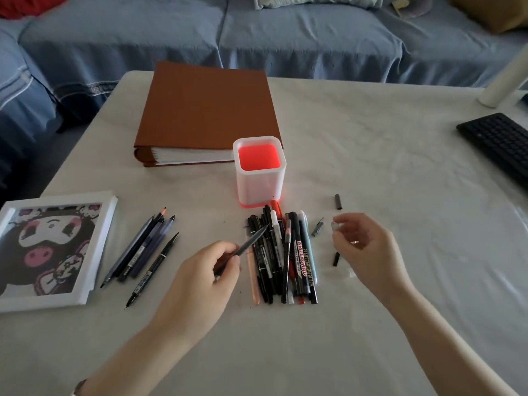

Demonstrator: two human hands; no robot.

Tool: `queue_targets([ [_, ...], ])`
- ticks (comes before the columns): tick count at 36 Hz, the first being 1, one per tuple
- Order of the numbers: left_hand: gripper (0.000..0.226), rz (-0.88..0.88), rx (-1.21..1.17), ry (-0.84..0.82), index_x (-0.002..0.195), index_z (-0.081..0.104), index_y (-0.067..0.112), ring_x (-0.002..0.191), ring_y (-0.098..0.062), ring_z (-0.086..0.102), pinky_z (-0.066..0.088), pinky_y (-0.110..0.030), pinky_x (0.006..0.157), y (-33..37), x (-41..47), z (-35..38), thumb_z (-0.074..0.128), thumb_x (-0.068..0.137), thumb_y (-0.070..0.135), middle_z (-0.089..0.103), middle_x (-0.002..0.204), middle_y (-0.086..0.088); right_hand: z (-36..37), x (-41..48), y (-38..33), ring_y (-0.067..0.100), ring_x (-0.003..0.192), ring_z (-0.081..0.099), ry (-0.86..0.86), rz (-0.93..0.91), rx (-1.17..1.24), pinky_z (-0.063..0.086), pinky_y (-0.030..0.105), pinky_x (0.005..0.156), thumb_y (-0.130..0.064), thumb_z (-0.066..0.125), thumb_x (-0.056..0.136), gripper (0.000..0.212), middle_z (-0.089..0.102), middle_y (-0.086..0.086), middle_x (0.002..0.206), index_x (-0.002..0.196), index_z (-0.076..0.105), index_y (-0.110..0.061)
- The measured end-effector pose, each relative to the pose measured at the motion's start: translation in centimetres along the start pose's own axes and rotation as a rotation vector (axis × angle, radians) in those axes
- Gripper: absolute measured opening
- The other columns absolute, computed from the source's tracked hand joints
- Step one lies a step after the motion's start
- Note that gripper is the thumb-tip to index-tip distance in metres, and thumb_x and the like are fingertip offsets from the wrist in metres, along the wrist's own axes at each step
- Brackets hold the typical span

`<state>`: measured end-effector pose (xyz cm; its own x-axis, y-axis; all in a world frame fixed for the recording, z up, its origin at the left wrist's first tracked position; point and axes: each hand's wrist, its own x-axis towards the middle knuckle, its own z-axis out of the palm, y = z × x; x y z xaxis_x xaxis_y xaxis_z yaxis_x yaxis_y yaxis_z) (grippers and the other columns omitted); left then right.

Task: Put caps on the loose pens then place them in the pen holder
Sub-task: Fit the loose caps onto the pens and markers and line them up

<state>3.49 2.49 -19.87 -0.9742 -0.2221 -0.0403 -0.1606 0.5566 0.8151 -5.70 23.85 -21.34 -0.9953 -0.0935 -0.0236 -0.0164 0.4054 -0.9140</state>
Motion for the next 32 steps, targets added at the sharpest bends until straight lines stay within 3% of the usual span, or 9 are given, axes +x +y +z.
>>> queue_targets([
  [3, 0.015, -0.015, -0.005, -0.004, 0.078, 0.058, 0.029, 0.073, -0.015, 0.059, 0.044, -0.024, 0.066, -0.3, -0.2, 0.0, 0.054, 0.087, 0.017, 0.067, 0.075, 0.000, -1.2, 0.6, 1.5, 0.010, 0.057, 0.049, 0.006, 0.098, -0.269, 0.038, 0.011, 0.047, -0.009, 0.055, 0.082, 0.021, 0.057, 0.001, 0.071, 0.093, 0.058, -0.027],
  [8, 0.016, -0.031, 0.006, -0.029, 0.078, 0.058, 0.029, 0.077, -0.012, 0.058, 0.043, -0.020, 0.067, -0.6, -0.2, -0.1, 0.054, 0.087, 0.016, 0.068, 0.074, 0.003, -3.2, 2.8, 3.4, 0.016, 0.061, 0.047, 0.012, 0.225, -0.521, 0.032, 0.024, 0.049, -0.011, 0.046, 0.084, 0.017, 0.056, 0.009, 0.085, 0.087, 0.062, -0.018],
  [13, 0.015, -0.042, -0.013, -0.026, 0.077, 0.058, 0.027, 0.074, -0.015, 0.056, 0.042, -0.022, 0.067, -0.3, 0.0, 0.1, 0.054, 0.087, 0.017, 0.067, 0.075, -0.003, -3.0, 4.7, 3.5, 0.031, 0.080, 0.056, -0.022, 0.263, -0.651, 0.038, 0.027, 0.063, -0.012, 0.048, 0.087, 0.018, 0.063, 0.015, 0.090, 0.087, 0.065, -0.004],
  [16, 0.013, -0.032, -0.014, -0.027, 0.079, 0.057, 0.027, 0.074, -0.014, 0.056, 0.041, -0.022, 0.068, 0.2, -0.1, 0.1, 0.053, 0.088, 0.018, 0.067, 0.076, -0.003, -2.2, 5.6, 3.2, 0.032, 0.073, 0.057, -0.095, 0.363, -0.686, 0.038, 0.027, 0.060, -0.022, 0.059, 0.086, 0.023, 0.062, 0.016, 0.075, 0.073, 0.060, -0.003],
  [19, 0.013, -0.023, -0.002, -0.036, 0.080, 0.058, 0.026, 0.073, -0.016, 0.056, 0.042, -0.024, 0.067, 0.3, 0.1, 0.1, 0.052, 0.088, 0.018, 0.067, 0.076, -0.002, -1.5, 6.0, 2.9, 0.031, 0.066, 0.052, -0.090, 0.390, -0.734, 0.036, 0.028, 0.056, -0.016, 0.062, 0.081, 0.022, 0.057, 0.015, 0.071, 0.082, 0.060, 0.007],
  [21, 0.014, -0.008, 0.014, -0.044, 0.078, 0.059, 0.024, 0.071, -0.018, 0.056, 0.042, -0.024, 0.064, 0.4, 0.1, 0.1, 0.052, 0.088, 0.016, 0.066, 0.075, -0.004, -1.2, 5.9, 2.8, 0.037, 0.074, 0.059, -0.068, 0.358, -0.756, 0.038, 0.026, 0.057, -0.010, 0.059, 0.079, 0.019, 0.065, 0.019, 0.082, 0.090, 0.064, 0.004],
  [26, 0.013, 0.026, 0.013, -0.049, 0.079, 0.059, 0.021, 0.071, -0.018, 0.054, 0.040, -0.021, 0.060, 1.0, 0.1, 0.1, 0.052, 0.088, 0.014, 0.066, 0.074, -0.007, -0.8, 5.2, 2.1, 0.024, 0.068, 0.055, -0.033, 0.199, -0.584, 0.045, 0.028, 0.059, -0.011, 0.054, 0.077, 0.014, 0.065, 0.007, 0.074, 0.080, 0.066, -0.004],
  [29, 0.015, 0.026, -0.009, -0.062, 0.078, 0.058, 0.024, 0.071, -0.018, 0.055, 0.041, -0.025, 0.061, 1.1, 0.0, 0.4, 0.053, 0.088, 0.014, 0.066, 0.074, -0.007, -0.6, 4.5, 1.1, 0.012, 0.075, 0.054, 0.002, 0.065, -0.416, 0.038, 0.002, 0.059, -0.012, 0.059, 0.081, 0.016, 0.063, -0.002, 0.081, 0.095, 0.066, -0.013],
  [32, 0.017, 0.017, -0.034, -0.063, 0.077, 0.058, 0.027, 0.073, -0.016, 0.056, 0.043, -0.022, 0.063, 1.2, -0.1, 0.6, 0.055, 0.086, 0.014, 0.066, 0.072, -0.001, -0.1, 3.4, -0.5, 0.004, 0.067, 0.057, 0.059, 0.006, -0.179, 0.041, 0.002, 0.058, -0.011, 0.060, 0.083, 0.018, 0.062, -0.007, 0.078, 0.099, 0.065, -0.019],
])
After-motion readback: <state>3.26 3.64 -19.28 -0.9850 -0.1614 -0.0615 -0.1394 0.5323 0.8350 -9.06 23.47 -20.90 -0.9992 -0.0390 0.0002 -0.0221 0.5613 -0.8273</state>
